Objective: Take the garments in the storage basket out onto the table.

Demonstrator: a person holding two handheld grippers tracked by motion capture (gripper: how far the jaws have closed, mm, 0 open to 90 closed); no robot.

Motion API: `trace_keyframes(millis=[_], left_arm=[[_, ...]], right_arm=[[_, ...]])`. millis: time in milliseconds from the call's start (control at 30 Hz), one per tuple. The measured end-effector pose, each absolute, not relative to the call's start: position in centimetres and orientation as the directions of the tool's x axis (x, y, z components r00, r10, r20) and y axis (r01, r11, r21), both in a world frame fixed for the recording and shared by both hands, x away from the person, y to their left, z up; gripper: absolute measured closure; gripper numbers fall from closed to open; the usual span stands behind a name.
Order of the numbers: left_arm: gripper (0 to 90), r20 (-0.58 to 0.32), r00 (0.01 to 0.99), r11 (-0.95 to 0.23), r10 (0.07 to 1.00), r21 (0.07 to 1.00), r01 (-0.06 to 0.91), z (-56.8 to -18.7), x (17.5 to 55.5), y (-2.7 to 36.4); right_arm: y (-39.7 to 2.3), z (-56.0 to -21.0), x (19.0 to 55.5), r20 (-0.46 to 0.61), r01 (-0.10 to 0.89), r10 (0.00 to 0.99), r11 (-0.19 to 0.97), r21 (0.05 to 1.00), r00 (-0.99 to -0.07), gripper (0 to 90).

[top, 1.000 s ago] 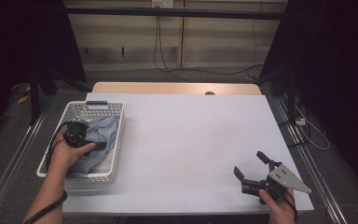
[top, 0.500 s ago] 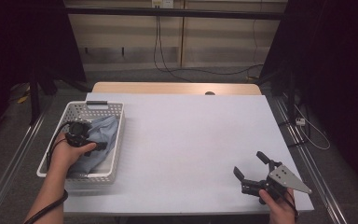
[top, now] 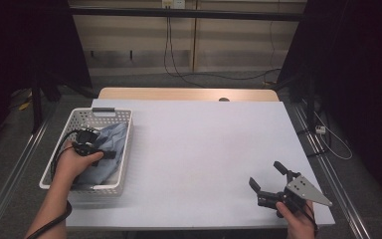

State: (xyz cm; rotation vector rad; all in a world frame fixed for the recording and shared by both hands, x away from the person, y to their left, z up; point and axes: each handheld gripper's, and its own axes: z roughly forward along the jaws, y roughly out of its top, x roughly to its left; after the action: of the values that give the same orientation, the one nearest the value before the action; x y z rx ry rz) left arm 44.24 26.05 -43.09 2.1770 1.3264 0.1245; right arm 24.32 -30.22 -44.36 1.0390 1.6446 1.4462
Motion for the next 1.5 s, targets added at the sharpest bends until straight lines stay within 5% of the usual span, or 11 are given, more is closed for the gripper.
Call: trace_keyframes(millis=[567, 1500], left_arm=[[58.6, -0.224, 0.462, -0.314, 0.858, 0.483, 0.817, -41.7, 44.6, 25.6], [59.1, -0.191, 0.469, -0.33, 0.862, 0.49, 0.807, -32.0, 45.9, 26.3]], right_arm=[[-30.4, -44.4, 24.3, 0.005, 0.117, 0.904, 0.05, 0.992, -0.429, 0.6], [-30.5, -44.3, 24.3, 0.006, 0.114, 0.904, 0.047, 0.992, -0.427, 0.6]])
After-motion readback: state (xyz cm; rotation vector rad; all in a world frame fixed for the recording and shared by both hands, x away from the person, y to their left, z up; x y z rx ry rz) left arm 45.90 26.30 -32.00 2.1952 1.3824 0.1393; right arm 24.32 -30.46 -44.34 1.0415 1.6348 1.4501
